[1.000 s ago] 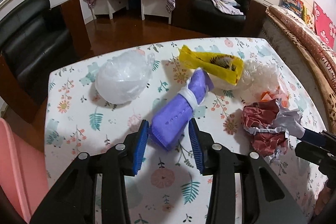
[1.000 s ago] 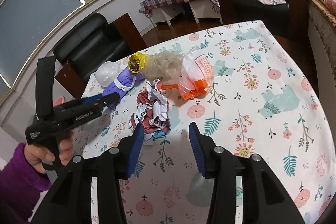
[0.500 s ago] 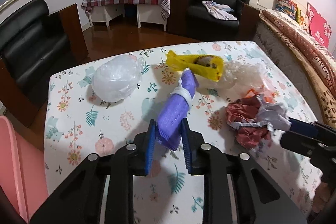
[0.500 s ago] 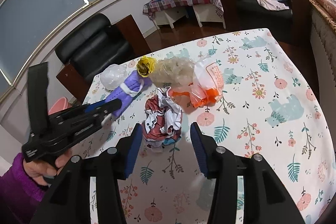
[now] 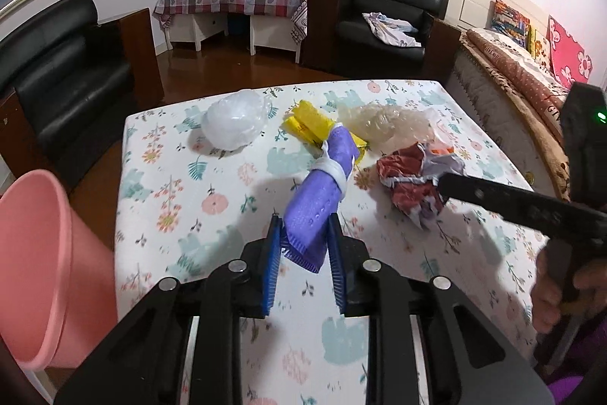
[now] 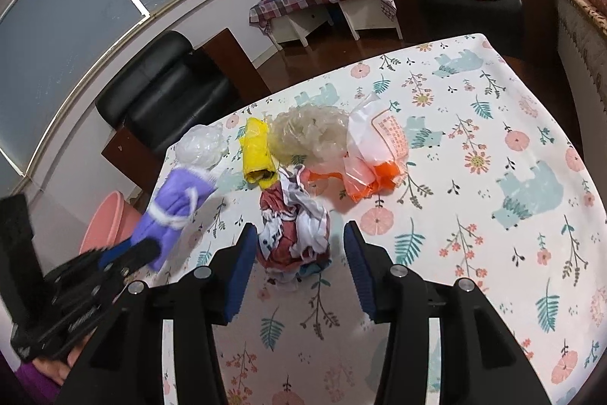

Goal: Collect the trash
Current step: 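Lift purple cloth with left tool while right tool grasps the patterned fabric scrap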

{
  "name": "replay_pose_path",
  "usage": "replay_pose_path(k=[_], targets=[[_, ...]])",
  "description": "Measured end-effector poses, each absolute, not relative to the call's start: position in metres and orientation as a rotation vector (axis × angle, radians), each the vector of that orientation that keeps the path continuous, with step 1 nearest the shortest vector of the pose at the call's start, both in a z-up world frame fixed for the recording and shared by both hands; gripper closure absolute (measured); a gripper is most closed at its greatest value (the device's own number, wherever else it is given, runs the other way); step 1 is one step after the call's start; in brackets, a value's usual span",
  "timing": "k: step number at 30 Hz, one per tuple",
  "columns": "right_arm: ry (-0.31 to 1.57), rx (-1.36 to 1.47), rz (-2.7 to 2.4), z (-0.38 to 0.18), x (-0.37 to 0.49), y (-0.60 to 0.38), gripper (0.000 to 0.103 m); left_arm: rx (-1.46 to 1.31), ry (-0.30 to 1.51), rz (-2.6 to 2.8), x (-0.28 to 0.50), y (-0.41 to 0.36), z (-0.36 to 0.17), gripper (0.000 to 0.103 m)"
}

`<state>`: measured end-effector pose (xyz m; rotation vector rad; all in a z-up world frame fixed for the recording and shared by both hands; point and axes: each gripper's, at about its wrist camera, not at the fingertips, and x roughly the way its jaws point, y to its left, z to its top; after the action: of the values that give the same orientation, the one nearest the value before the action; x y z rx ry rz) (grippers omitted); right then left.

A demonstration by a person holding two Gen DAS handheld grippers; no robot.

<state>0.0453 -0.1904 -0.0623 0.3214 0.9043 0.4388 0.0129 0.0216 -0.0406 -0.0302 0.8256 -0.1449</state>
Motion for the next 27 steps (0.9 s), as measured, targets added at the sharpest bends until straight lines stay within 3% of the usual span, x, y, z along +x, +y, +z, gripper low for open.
replay_pose_path(k=[5, 8, 12, 27], targets=[[0.919, 0.325, 0.441, -0.067, 0.052, -0.181, 0.058, -0.051, 0.823, -0.136, -0.003, 0.026, -0.040, 0.079], [0.919, 0.306, 0.445, -0.066, 0.049, -0.176, 0.080, -0.064, 0.818, -0.130, -0.012, 0.029, -0.039, 0.079], [0.902, 0.286, 0.450, -0.062, 0.040, -0.176, 0.094, -0.074, 0.810, -0.126, -0.020, 0.031, -0.036, 0.079], [0.806, 0.236, 0.507, -0.027, -0.006, -0.164, 0.095, -0.094, 0.750, -0.076, -0.045, 0.045, -0.021, 0.080]])
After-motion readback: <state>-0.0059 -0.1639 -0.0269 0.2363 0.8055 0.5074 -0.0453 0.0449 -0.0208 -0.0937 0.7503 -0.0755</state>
